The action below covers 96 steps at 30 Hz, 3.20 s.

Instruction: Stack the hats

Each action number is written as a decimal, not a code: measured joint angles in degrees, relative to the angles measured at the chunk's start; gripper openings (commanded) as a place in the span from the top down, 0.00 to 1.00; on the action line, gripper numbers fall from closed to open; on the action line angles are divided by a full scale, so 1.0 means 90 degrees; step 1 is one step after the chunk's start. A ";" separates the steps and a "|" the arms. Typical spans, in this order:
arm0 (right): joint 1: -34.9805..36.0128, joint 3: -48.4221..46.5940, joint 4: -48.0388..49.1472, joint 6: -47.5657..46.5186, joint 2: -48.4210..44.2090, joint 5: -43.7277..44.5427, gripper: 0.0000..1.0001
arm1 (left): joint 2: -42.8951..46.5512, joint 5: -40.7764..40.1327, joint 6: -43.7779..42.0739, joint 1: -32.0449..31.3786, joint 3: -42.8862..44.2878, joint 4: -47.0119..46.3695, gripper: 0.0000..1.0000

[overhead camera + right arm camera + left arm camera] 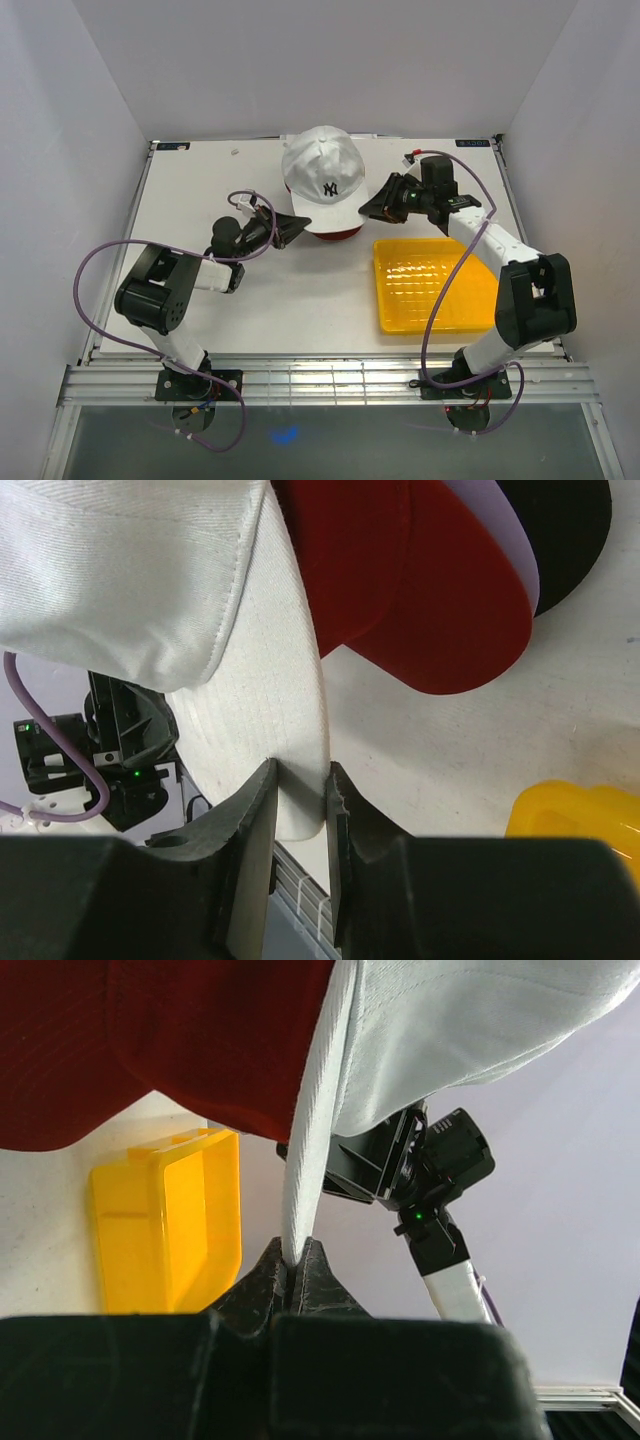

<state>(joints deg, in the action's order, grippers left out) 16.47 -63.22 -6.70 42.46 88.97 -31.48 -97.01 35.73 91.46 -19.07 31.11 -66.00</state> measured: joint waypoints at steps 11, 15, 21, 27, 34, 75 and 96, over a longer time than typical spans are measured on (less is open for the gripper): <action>0.0000 0.0002 -0.0092 -0.0231 0.0143 0.0097 0.80 | -0.0199 -0.0044 -0.0160 -0.0046 -0.0027 0.0148 1.00; 0.0002 0.0002 -0.0107 -0.0306 0.0250 0.0136 0.80 | -0.0316 -0.0061 -0.0216 -0.0061 -0.0027 0.0192 1.00; 0.0002 0.0002 -0.0146 -0.0418 0.0379 0.0185 0.80 | -0.0427 -0.0066 -0.0306 -0.0068 -0.0002 0.0304 1.00; 0.0002 0.0002 -0.0155 -0.0469 0.0476 0.0226 0.80 | -0.0512 -0.0066 -0.0384 -0.0070 0.0024 0.0374 1.00; 0.0002 -0.0010 -0.0243 -0.0554 0.0525 0.0294 0.80 | -0.0563 -0.0066 -0.0447 -0.0090 0.0053 0.0488 1.00; -0.0114 -0.0682 -0.0585 -0.0957 0.1008 0.0986 0.78 | -0.0707 0.0444 -0.1180 -0.0175 0.0090 0.3060 0.57; -0.0233 -0.0804 -0.1110 -0.1110 0.1710 0.2045 0.51 | -0.0085 0.0607 -0.1540 -0.0185 0.0549 0.3893 0.57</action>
<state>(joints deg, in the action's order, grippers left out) 14.37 -70.46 -16.69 32.47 104.36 -13.08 -97.78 41.19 77.60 -20.73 36.05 -30.96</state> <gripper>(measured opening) 0.484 0.434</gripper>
